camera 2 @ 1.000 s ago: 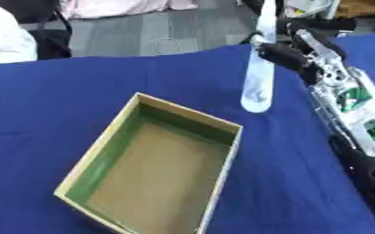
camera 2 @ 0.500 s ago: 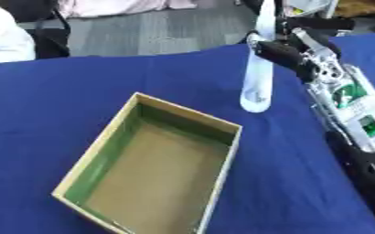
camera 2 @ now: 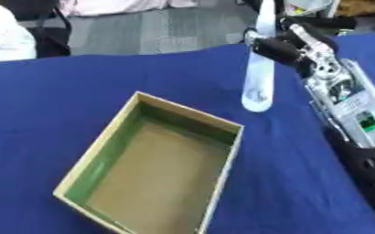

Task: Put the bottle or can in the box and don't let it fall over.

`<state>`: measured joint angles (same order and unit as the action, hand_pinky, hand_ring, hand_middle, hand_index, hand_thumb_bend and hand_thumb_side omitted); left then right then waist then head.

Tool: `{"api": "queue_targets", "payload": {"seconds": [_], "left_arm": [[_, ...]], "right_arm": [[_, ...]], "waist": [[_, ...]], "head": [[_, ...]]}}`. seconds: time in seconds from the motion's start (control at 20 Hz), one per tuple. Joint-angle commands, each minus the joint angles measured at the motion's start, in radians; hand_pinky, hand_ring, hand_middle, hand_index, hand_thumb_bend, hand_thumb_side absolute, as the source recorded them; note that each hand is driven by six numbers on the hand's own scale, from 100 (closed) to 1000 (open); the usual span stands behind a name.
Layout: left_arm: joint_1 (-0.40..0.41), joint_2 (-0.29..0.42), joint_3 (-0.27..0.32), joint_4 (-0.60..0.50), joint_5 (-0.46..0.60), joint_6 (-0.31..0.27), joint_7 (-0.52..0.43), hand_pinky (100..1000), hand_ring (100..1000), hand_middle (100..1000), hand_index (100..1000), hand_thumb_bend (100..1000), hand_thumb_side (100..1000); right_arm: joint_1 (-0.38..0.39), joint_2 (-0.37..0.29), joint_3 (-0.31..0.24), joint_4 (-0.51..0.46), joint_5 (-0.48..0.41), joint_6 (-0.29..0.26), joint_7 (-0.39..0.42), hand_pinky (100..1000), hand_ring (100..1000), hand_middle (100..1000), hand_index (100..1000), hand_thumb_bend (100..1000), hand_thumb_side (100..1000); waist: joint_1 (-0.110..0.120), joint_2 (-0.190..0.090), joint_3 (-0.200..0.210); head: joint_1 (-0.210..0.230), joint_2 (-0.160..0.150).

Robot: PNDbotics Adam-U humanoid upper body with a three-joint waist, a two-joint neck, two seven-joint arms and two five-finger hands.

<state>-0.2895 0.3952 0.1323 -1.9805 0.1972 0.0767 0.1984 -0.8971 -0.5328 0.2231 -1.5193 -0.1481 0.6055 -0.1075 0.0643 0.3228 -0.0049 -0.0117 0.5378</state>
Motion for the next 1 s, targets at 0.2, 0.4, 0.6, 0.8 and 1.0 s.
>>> {"api": "queue_targets", "payload": {"seconds": [0.2, 0.4, 0.6, 0.8, 1.0], "left_arm": [[-0.014, 0.014, 0.002, -0.020, 0.004, -0.001, -0.004, 1000, 1000, 1000, 798, 100, 596], [-0.014, 0.013, 0.001, -0.020, 0.004, 0.000, -0.006, 1000, 1000, 1000, 798, 100, 596], [-0.016, 0.013, 0.001, -0.020, 0.004, -0.001, -0.007, 1000, 1000, 1000, 798, 100, 596], [-0.017, 0.012, 0.001, -0.020, 0.004, -0.001, -0.008, 1000, 1000, 1000, 798, 100, 596], [-0.016, 0.012, 0.002, -0.020, 0.004, -0.001, -0.009, 1000, 1000, 1000, 798, 100, 596]], "right_arm": [[-0.027, -0.028, -0.001, 0.016, -0.003, 0.001, -0.004, 1000, 1000, 1000, 1000, 100, 427], [-0.028, -0.026, 0.000, 0.023, -0.013, 0.004, -0.014, 1000, 1000, 1000, 1000, 100, 412], [-0.028, -0.024, 0.002, 0.032, -0.027, 0.005, -0.024, 1000, 1000, 1000, 1000, 100, 406], [-0.021, -0.022, 0.005, 0.042, -0.041, 0.000, -0.035, 1000, 1000, 1000, 1000, 100, 400], [-0.006, -0.020, 0.007, 0.049, -0.054, -0.011, -0.041, 1000, 1000, 1000, 1000, 100, 412]], "waist": [[-0.005, -0.014, 0.007], [-0.006, -0.011, 0.009], [-0.006, -0.010, 0.011], [-0.005, -0.009, 0.011], [-0.005, -0.007, 0.011]], "head": [[-0.004, -0.016], [-0.005, -0.016], [-0.006, -0.019], [-0.006, -0.021], [-0.005, -0.019]]}}
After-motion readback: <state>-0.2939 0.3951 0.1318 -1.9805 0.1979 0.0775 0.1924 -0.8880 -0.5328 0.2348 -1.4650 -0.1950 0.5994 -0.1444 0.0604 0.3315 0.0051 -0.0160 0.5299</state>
